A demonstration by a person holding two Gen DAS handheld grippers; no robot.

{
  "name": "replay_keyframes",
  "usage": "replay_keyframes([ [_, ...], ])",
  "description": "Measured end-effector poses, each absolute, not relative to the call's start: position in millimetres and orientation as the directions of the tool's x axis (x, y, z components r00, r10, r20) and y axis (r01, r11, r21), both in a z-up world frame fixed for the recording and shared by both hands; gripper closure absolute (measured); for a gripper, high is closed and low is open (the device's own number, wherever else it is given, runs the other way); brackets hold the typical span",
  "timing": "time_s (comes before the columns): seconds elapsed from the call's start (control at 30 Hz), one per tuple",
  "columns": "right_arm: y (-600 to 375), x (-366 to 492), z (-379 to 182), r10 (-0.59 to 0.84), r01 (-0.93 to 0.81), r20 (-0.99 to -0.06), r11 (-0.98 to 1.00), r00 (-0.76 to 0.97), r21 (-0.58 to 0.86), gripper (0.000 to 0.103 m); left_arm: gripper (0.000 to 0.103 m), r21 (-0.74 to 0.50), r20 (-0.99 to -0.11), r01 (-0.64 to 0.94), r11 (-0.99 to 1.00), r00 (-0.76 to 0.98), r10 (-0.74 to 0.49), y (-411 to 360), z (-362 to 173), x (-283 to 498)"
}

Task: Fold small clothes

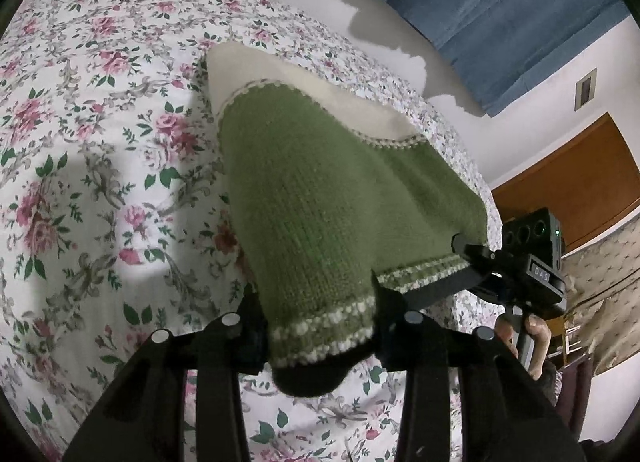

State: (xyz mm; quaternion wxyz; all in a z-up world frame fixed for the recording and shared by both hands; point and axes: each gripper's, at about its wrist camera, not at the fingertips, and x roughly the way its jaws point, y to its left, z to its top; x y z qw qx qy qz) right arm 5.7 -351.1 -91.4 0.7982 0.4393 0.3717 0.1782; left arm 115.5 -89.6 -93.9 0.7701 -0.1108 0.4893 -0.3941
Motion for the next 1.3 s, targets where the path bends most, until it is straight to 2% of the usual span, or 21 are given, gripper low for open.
replay_keyframes([
  [0.27,-348.8,-6.0,-102.2,0.595,0.067,-0.475,0.577,0.648,0.814,0.069,0.062,-0.551,-0.671,0.500,0.668,0.211,-0.711,-92.8,-105.2,115.9],
  [0.37,-347.1,-7.5,-104.0,0.571,0.085,-0.511,0.610,0.642,0.788,0.060,0.055,-0.570,-0.656,0.502,0.651,0.200,-0.728,-89.8,-107.7,116.5],
  [0.43,-346.8,-7.3,-103.7,0.564,0.093,-0.512,0.609,0.648,0.788,0.052,0.046,-0.582,-0.650,0.491,0.649,0.199,-0.734,-88.2,-110.2,117.2],
  [0.6,-342.2,-5.9,-103.5,0.551,0.098,-0.525,0.624,0.649,0.775,0.041,0.039,-0.556,-0.659,0.496,0.667,0.227,-0.718,-87.2,-112.7,113.5],
  [0.93,-348.3,-10.8,-97.7,0.518,0.103,-0.527,0.640,0.673,0.761,0.038,0.029,-0.570,-0.642,0.482,0.665,0.243,-0.727,-80.9,-114.6,117.8],
  [1.07,-346.5,-7.3,-103.7,0.540,0.101,-0.523,0.626,0.660,0.773,0.037,0.029,-0.643,-0.608,0.438,0.629,0.207,-0.766,-80.1,-128.4,122.0],
  [1.1,-345.5,-3.9,-107.3,0.550,0.101,-0.520,0.617,0.653,0.781,0.037,0.031,-0.657,-0.592,0.435,0.615,0.207,-0.779,-78.8,-130.2,122.6],
  [1.13,-344.5,-2.1,-110.3,0.559,0.099,-0.517,0.612,0.648,0.785,0.037,0.038,-0.663,-0.587,0.435,0.608,0.201,-0.784,-78.9,-131.2,123.2],
  [1.17,-343.4,-0.7,-110.6,0.558,0.093,-0.523,0.621,0.645,0.778,0.039,0.043,-0.680,-0.577,0.439,0.587,0.174,-0.798,-80.5,-132.5,123.6],
  [1.3,-338.5,2.6,-111.6,0.557,0.093,-0.547,0.643,0.625,0.761,0.058,0.051,-0.672,-0.583,0.448,0.589,0.171,-0.795,-82.4,-130.7,121.9],
])
